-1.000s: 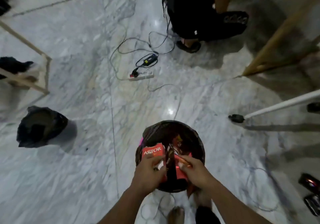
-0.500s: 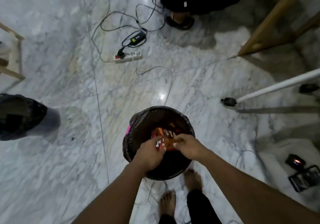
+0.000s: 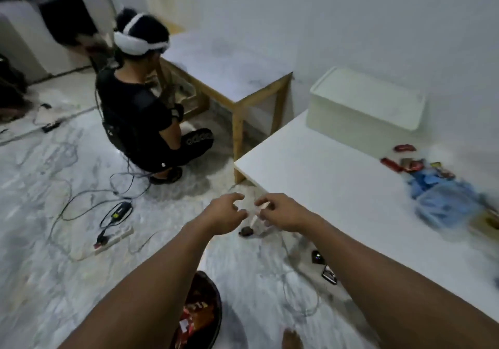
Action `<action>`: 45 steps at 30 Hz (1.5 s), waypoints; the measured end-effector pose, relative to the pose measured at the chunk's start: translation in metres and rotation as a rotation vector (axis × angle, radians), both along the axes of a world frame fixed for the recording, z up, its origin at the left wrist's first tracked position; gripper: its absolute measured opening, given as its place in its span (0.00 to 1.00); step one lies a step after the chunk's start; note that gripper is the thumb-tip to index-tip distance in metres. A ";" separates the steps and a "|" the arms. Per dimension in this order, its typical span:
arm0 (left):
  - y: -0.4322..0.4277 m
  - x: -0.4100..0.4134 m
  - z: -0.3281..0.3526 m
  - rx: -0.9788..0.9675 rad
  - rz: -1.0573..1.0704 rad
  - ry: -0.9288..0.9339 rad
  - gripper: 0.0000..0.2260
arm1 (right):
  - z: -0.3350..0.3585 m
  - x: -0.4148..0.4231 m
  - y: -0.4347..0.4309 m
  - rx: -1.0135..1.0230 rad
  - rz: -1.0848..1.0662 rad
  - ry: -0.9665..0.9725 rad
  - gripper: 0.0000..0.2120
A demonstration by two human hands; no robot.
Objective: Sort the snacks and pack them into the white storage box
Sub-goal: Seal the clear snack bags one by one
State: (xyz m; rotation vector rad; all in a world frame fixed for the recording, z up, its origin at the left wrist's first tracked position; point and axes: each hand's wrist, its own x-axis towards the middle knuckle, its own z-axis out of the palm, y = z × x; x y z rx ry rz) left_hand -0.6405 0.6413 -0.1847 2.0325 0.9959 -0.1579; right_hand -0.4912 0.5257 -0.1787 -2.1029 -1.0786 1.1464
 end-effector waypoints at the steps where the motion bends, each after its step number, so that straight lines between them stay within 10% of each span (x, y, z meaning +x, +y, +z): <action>1: -0.002 0.027 0.013 0.016 -0.029 -0.024 0.25 | 0.015 0.020 -0.010 0.029 -0.034 -0.022 0.16; 18: -0.136 0.392 0.030 0.043 -0.513 -0.122 0.24 | 0.016 0.341 -0.210 0.126 -0.793 -0.127 0.04; 29: -0.184 0.527 -0.042 -0.025 -0.877 0.057 0.21 | -0.069 0.390 -0.276 -0.106 -1.206 -0.174 0.05; 39: -0.266 0.620 -0.053 -0.093 -1.058 -0.139 0.16 | -0.066 0.424 -0.338 -0.190 -1.511 -0.411 0.08; 45: -0.312 0.663 -0.058 -0.026 -1.119 -0.182 0.19 | -0.064 0.468 -0.387 -0.302 -1.331 -0.367 0.12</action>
